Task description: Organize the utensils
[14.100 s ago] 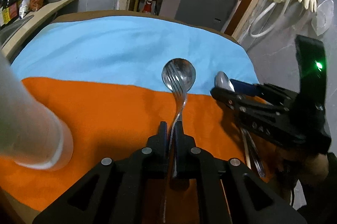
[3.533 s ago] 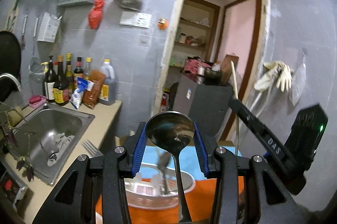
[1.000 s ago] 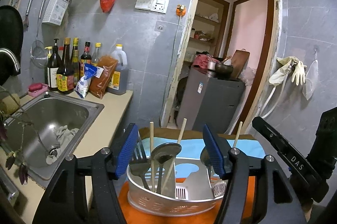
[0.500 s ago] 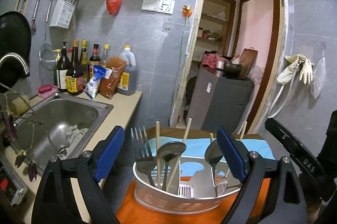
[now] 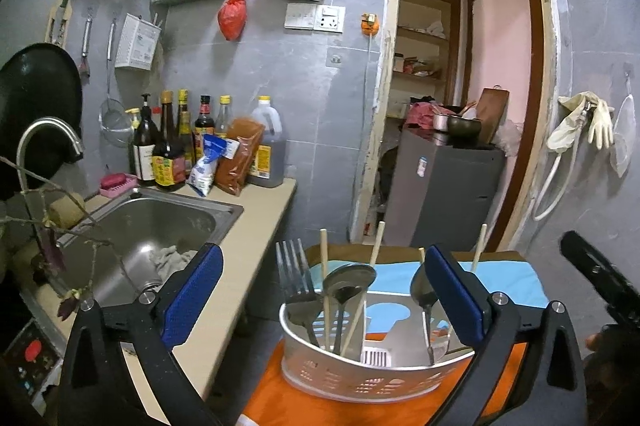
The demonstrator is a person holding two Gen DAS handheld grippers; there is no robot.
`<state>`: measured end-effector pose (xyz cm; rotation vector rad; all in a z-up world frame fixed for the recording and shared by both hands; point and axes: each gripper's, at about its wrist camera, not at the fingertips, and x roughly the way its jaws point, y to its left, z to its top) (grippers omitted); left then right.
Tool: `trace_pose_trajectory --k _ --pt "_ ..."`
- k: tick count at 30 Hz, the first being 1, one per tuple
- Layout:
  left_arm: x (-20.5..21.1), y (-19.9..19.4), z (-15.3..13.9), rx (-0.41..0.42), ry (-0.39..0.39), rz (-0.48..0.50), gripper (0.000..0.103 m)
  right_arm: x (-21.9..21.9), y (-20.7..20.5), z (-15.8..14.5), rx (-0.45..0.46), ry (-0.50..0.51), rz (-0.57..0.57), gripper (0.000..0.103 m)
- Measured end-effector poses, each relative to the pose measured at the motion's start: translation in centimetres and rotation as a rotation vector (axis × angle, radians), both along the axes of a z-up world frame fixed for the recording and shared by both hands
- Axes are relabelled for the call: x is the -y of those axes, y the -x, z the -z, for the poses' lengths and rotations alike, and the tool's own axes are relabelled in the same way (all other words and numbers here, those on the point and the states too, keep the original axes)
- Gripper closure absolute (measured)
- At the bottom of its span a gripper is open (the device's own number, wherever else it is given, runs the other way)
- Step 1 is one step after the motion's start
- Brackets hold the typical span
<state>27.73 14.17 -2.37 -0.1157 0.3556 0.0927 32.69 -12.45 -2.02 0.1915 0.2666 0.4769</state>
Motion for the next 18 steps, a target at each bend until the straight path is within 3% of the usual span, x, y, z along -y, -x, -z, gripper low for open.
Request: trace_pose_trajectory --k 7,18 --pt "0.6 0.6 0.4 -0.008 -0.018 -0.007 0.004 1.3 1.0 -0.2 -0.03 0.031 0.051 0.0" --pt "2.3 3.0 0.3 -0.025 0.02 0.027 0.003 4.0 3.7 -1.2 -0.075 0.086 0.101 0.0"
